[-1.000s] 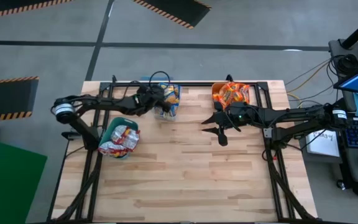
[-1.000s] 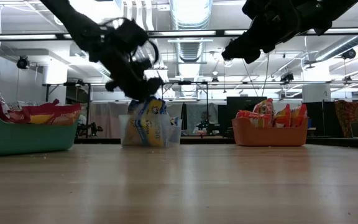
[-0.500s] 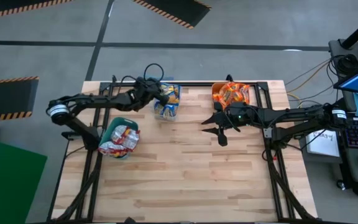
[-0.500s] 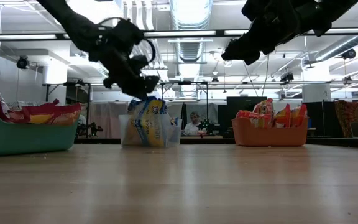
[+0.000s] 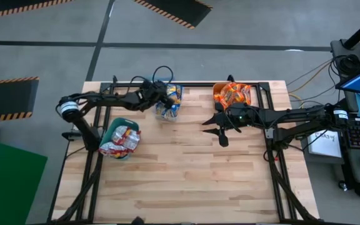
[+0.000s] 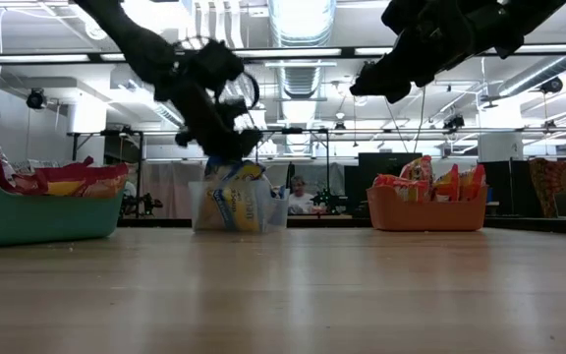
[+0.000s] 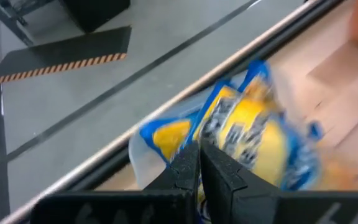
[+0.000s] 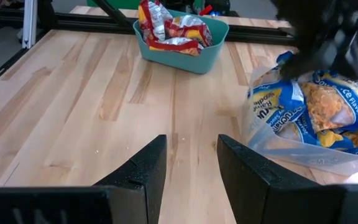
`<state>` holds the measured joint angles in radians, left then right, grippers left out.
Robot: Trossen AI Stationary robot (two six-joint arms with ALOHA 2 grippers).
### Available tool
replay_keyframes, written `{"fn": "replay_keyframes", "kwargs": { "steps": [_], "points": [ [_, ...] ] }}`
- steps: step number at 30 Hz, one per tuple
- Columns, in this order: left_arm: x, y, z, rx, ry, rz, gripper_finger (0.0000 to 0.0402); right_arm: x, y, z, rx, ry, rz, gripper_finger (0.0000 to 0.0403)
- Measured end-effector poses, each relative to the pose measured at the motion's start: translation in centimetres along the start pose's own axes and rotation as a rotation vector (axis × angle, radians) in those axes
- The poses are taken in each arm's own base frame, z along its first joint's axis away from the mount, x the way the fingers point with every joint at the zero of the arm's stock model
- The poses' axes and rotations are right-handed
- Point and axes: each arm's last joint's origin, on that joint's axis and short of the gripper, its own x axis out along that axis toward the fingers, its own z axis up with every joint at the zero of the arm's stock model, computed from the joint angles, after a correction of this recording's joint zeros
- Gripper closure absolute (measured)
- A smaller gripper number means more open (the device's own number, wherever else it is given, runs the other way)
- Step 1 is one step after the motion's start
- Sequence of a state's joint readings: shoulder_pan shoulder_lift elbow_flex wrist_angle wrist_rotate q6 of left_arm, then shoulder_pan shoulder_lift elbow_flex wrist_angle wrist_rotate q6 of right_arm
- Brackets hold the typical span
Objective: Sort Maruchan noodles
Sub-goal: Put the blue noodle pack in the transparent bin, then return to Home Position
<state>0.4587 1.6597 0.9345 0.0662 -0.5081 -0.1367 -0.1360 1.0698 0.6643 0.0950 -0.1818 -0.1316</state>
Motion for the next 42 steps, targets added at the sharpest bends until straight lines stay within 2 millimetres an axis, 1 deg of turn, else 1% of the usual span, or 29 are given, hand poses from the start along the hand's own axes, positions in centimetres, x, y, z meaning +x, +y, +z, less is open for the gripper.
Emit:
{"fn": "replay_keyframes", "kwargs": {
  "steps": [4, 7, 9, 11, 14, 16, 18, 21, 27, 31, 35, 39, 42],
  "points": [
    [-2.8, 0.0, 2.2, 0.023, -0.034, -0.03, 0.0402, 0.0, 0.0, -0.1, -0.022, 0.002, 0.001, 0.0271],
    [-5.6, -0.5, 2.7, 0.051, -0.09, -0.081, 0.0402, 0.1, 0.1, -1.0, -0.05, 0.018, 0.004, 0.0271],
    [-7.7, -0.9, 2.8, 0.079, -0.141, -0.125, 0.0402, 0.2, 0.1, -1.4, -0.057, -0.009, -0.002, 0.0271],
    [-9.7, -1.3, 2.3, 0.122, -0.182, -0.172, 0.0402, 0.1, 0.2, -1.8, -0.076, -0.048, -0.007, 0.0271],
    [-12.2, -1.7, 0.6, 0.189, -0.213, -0.249, 0.0402, 0.0, 0.3, -2.7, -0.093, -0.076, -0.007, 0.0271],
    [-13.7, -1.6, -0.5, 0.212, -0.24, -0.319, 0.0402, -0.3, 0.4, -3.1, -0.104, -0.091, -0.01, 0.0271],
    [-14.8, -1.1, -1.8, 0.215, -0.266, -0.379, 0.0402, -0.7, 0.5, -3.4, -0.107, -0.107, -0.015, 0.0271],
    [-15.8, 0.1, -3.8, 0.161, -0.319, -0.432, 0.0402, -1.3, 0.6, -3.7, -0.092, -0.118, -0.018, 0.0271],
    [-16.9, 2.8, -7.1, 0.03, -0.472, -0.477, 0.0402, -2.8, 1.0, -4.9, -0.084, -0.175, -0.028, 0.0271],
    [-17.8, 4.3, -8.2, -0.047, -0.58, -0.493, 0.0402, -4.1, 1.1, -5.3, -0.1, -0.26, -0.052, 0.0271],
    [-18.4, 5.4, -9.1, -0.084, -0.633, -0.5, 0.0402, -5.5, 1.1, -5.7, -0.103, -0.31, -0.081, 0.0271],
    [-18.6, 6.1, -10.0, -0.105, -0.666, -0.503, 0.0402, -6.9, 1.2, -6.3, -0.103, -0.368, -0.105, 0.0271],
    [-18.4, 6.3, -11.0, -0.107, -0.668, -0.504, 0.0402, -7.9, 1.5, -6.6, -0.114, -0.419, -0.091, 0.0271]
  ]
}}
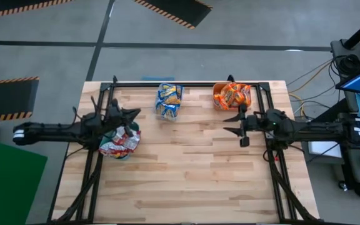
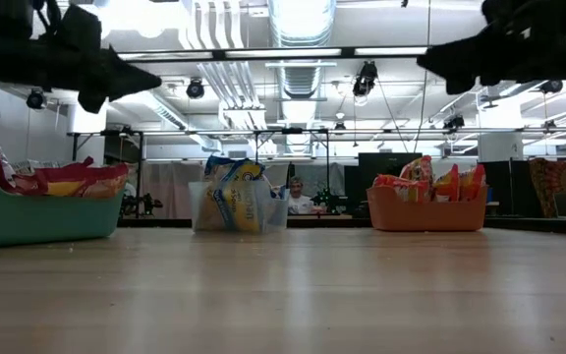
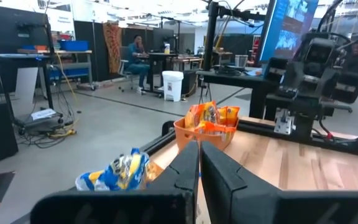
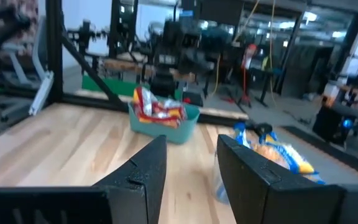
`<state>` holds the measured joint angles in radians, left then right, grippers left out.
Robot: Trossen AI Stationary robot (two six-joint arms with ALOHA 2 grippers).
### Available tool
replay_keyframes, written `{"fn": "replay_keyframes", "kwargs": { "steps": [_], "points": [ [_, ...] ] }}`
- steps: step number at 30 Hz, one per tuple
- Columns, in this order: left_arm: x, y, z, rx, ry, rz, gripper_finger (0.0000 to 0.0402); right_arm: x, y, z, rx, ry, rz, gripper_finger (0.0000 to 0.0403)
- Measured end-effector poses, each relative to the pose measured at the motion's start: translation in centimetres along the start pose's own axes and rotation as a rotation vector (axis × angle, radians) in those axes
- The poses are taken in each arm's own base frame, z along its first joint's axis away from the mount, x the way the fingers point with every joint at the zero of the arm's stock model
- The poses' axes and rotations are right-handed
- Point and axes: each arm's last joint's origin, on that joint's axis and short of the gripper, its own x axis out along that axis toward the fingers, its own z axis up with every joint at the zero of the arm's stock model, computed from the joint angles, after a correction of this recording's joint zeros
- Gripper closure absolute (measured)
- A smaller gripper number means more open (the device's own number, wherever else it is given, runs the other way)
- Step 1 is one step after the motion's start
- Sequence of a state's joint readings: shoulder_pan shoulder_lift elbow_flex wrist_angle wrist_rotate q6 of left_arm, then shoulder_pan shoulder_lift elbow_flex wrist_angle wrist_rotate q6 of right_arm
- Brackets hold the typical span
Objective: Sort Maruchan noodles
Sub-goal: Return to Home Position
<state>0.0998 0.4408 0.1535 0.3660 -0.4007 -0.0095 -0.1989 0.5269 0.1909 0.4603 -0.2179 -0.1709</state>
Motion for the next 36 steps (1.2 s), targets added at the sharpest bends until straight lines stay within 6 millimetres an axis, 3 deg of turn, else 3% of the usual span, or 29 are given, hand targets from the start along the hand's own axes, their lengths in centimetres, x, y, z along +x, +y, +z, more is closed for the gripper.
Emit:
{"fn": "replay_keyframes", "kwargs": {
  "steps": [9, 19, 23, 28, 36],
  "points": [
    [-1.2, 0.5, -1.9, -0.035, -0.022, 0.0, 0.0402, -3.0, 0.5, 0.8, 0.005, -0.135, -0.022, 0.0271],
    [-2.0, 0.9, -1.8, -0.064, -0.07, -0.004, 0.0402, -4.7, 1.1, -0.7, 0.019, -0.225, -0.063, 0.0271],
    [-2.6, 0.9, -0.7, -0.068, 0.006, -0.055, 0.0402, -5.1, 1.2, -0.9, 0.019, -0.225, -0.069, 0.0271],
    [-3.3, 0.8, -0.9, -0.107, 0.054, -0.197, 0.0402, -5.6, 1.3, -1.1, 0.007, -0.203, -0.071, 0.0271],
    [-3.5, 0.4, -3.9, -0.138, 0.076, -0.362, 0.0402, -5.5, 1.3, -1.3, 0.005, -0.194, -0.068, 0.0271]
  ]
}}
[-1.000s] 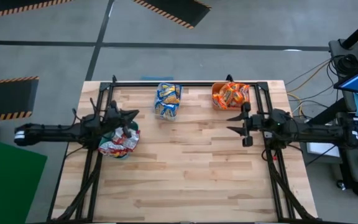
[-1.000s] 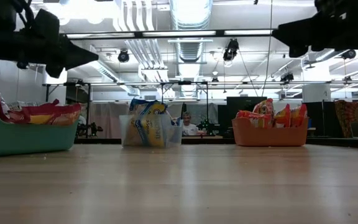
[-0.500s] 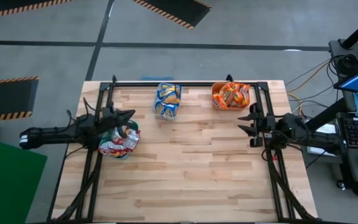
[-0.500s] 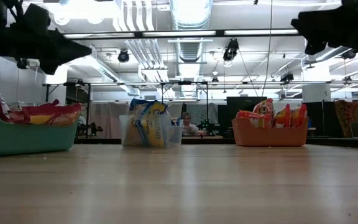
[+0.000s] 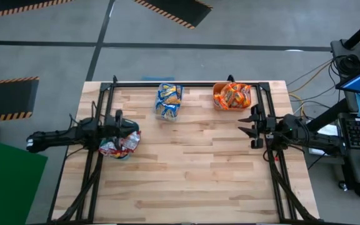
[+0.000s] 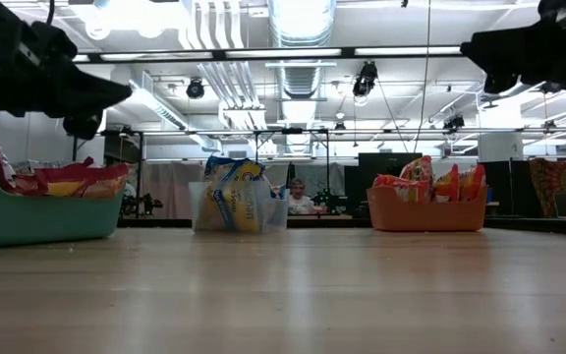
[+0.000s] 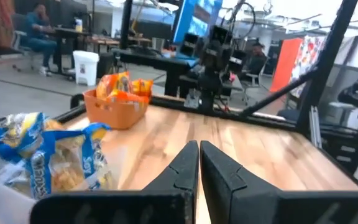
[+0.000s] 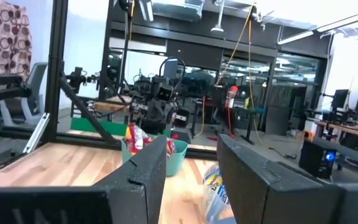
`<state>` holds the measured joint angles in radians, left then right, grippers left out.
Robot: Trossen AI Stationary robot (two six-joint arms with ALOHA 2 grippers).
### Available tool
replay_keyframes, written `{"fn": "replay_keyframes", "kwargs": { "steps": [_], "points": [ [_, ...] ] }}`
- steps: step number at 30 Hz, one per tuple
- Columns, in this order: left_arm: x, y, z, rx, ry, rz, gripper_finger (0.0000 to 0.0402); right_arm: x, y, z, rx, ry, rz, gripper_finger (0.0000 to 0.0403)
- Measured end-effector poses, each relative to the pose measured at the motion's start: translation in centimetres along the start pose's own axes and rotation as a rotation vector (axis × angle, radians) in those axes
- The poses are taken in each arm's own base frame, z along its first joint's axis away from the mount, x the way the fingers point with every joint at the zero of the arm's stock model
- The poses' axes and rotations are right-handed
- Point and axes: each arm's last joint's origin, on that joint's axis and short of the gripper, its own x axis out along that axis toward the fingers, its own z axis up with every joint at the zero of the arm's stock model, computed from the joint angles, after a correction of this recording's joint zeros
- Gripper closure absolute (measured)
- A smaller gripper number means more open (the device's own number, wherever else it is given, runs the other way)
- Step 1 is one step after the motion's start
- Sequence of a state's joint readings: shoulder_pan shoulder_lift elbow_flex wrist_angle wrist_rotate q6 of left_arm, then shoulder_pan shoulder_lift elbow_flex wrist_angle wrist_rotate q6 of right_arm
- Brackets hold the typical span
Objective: Sort Maruchan noodles
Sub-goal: Return to Home Position
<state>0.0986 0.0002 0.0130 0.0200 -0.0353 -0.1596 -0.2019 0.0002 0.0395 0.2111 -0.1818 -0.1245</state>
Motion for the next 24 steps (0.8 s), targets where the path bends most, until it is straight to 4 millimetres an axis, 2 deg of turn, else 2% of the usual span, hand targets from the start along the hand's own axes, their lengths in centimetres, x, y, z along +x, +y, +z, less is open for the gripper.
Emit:
{"fn": "replay_keyframes", "kwargs": {
  "steps": [7, 16, 20, 24],
  "points": [
    [0.1, -0.2, -0.1, 0.024, 0.012, -0.069, 0.0402, 0.0, 0.1, -0.8, -0.002, 0.03, 0.004, 0.0271],
    [0.4, 0.0, -0.5, -0.039, 0.062, -0.003, 0.0402, 0.0, -0.1, -1.6, 0.015, 0.107, -0.072, 0.0271],
    [0.5, 0.1, -0.8, -0.118, 0.087, 0.023, 0.0402, -0.1, -0.2, -2.3, 0.094, 0.176, -0.159, 0.0271],
    [0.7, 0.1, -1.0, -0.123, 0.115, 0.03, 0.0402, -0.2, -0.2, -3.0, 0.156, 0.248, -0.179, 0.0271]
  ]
}}
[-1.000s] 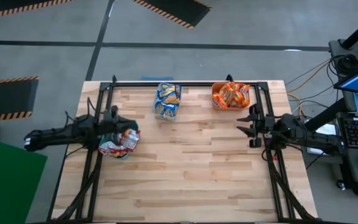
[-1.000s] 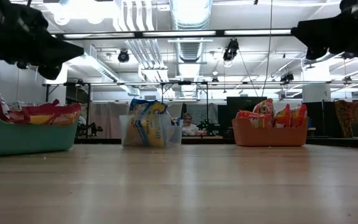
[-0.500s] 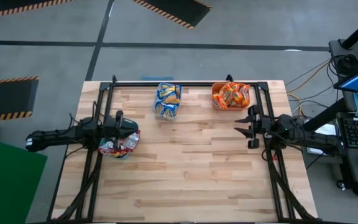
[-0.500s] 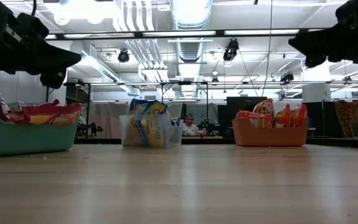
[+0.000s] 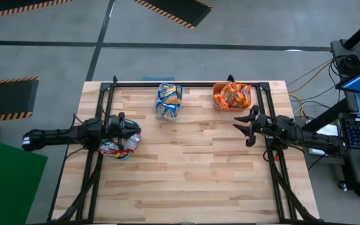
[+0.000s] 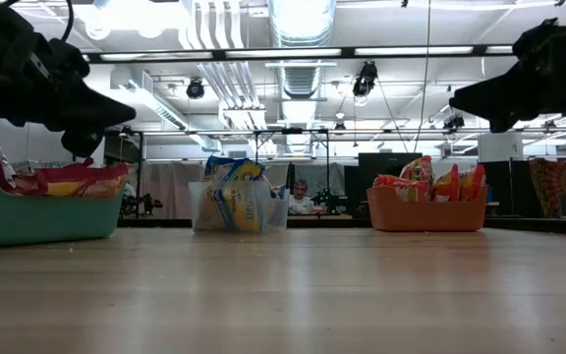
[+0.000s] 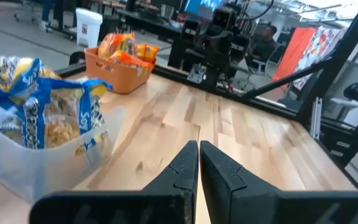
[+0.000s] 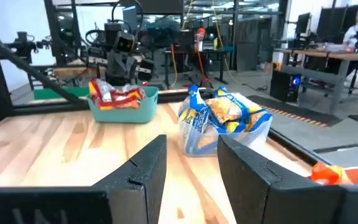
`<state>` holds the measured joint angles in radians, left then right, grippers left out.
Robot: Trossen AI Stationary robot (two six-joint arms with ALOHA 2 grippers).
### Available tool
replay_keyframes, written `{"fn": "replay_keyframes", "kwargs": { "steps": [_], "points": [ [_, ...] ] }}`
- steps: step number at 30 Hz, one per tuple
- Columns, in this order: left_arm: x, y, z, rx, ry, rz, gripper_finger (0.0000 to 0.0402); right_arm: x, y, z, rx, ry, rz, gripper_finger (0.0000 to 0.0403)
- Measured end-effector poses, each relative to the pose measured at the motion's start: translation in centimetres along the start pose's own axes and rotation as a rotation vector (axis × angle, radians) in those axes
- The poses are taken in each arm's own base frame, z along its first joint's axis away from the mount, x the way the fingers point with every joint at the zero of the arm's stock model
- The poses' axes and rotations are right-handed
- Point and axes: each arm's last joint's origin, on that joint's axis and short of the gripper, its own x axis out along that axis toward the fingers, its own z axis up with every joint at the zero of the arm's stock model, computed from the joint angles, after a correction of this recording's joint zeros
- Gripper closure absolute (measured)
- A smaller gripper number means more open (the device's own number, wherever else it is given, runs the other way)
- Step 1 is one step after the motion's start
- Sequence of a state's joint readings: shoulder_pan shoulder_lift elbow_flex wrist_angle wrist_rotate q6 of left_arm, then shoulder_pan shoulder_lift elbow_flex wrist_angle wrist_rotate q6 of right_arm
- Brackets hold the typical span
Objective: Sort Maruchan noodles
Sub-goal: Return to Home Position
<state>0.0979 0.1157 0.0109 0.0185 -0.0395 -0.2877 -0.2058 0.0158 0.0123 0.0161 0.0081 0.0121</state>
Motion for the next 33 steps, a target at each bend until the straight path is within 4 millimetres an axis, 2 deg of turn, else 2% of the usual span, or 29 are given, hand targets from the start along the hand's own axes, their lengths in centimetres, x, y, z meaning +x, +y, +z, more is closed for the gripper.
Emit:
{"fn": "replay_keyframes", "kwargs": {
  "steps": [9, 33],
  "points": [
    [0.27, 0.09, -0.3, -0.011, 0.038, 0.015, 0.0402, 0.07, 0.0, -0.08, -0.096, 0.013, 0.001, 0.0271],
    [0.41, 0.14, -0.48, -0.011, 0.058, 0.022, 0.0402, 0.08, 0.0, -0.1, -0.099, 0.015, 0.0, 0.0271]
  ]
}}
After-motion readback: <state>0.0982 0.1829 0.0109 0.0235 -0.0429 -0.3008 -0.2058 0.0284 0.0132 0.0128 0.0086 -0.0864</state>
